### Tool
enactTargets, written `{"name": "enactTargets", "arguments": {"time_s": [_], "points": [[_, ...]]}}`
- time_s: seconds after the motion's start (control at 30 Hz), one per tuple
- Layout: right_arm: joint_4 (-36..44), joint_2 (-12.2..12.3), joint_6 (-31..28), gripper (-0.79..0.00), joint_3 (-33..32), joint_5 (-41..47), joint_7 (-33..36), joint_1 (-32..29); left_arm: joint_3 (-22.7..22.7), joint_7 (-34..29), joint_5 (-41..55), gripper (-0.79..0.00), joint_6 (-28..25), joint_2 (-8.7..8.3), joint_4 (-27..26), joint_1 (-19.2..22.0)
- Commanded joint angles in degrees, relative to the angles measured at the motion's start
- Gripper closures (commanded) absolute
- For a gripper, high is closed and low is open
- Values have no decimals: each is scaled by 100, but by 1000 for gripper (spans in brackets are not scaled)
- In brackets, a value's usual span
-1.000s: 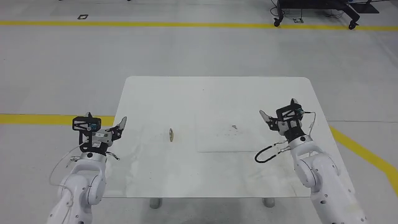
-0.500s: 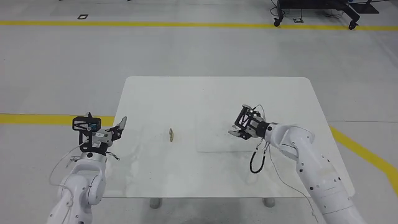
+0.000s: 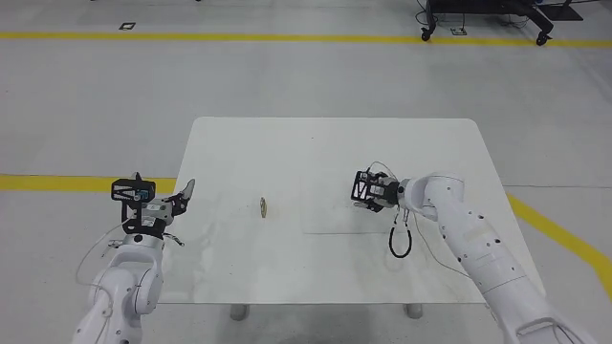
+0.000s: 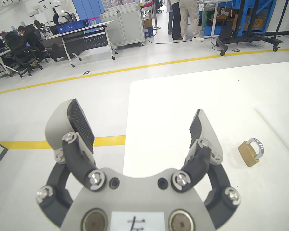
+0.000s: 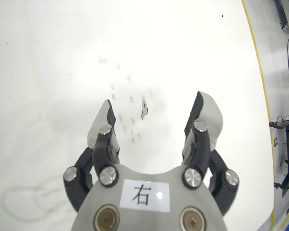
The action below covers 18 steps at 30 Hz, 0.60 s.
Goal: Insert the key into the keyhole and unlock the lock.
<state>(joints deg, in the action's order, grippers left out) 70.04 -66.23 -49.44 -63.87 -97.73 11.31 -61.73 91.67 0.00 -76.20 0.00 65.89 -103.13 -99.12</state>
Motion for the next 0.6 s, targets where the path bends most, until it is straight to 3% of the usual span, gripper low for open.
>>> {"name": "enactTargets", "arguments": {"time_s": [0.0,0.1,0.23,0.57], "points": [[-170,-13,-53,-277,66,27,-67,93,0,0,0,-785,0,0,0,0],[-418,-30,-80,-188,169,-20,-134,230,0,0,0,-785,0,0,0,0],[-631,-32,-180,-3,270,-87,-322,335,0,0,0,-785,0,0,0,0],[-537,103,-233,0,237,-540,-1020,271,0,0,0,-785,0,0,0,0]]}}
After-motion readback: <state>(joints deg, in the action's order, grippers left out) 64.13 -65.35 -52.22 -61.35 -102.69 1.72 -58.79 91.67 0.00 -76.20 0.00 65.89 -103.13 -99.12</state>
